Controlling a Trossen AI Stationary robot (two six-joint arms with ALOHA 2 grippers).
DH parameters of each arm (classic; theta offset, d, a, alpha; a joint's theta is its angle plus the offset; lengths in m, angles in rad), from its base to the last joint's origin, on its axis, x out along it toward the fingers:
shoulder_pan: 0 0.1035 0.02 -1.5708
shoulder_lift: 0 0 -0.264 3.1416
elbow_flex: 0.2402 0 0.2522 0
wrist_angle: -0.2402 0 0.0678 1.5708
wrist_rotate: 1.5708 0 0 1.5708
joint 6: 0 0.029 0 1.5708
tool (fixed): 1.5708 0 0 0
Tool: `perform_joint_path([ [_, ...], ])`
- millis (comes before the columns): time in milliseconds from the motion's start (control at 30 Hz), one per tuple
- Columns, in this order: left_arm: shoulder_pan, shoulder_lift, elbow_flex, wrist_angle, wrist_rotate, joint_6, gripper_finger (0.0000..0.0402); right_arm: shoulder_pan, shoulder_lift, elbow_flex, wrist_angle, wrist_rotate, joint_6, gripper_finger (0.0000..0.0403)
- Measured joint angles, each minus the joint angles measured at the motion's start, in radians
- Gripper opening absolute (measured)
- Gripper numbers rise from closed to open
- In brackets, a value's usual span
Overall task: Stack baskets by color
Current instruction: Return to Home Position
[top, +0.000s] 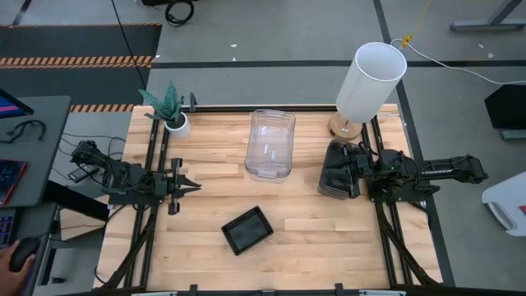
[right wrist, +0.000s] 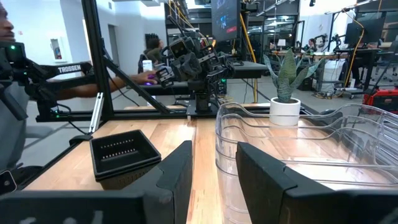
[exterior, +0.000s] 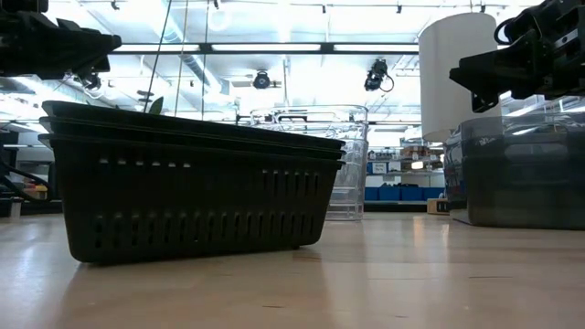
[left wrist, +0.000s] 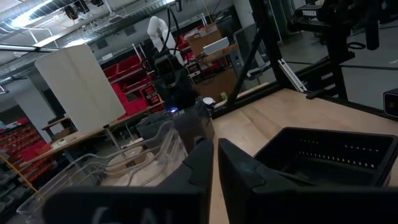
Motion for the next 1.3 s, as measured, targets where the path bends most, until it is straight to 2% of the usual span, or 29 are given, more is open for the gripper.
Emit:
perform_joint_path([
  [1300,0.0,0.0,0.0,0.0,0.0,0.0,0.0034,0.0,0.0,0.0,0.0,0.0,0.0,0.013],
])
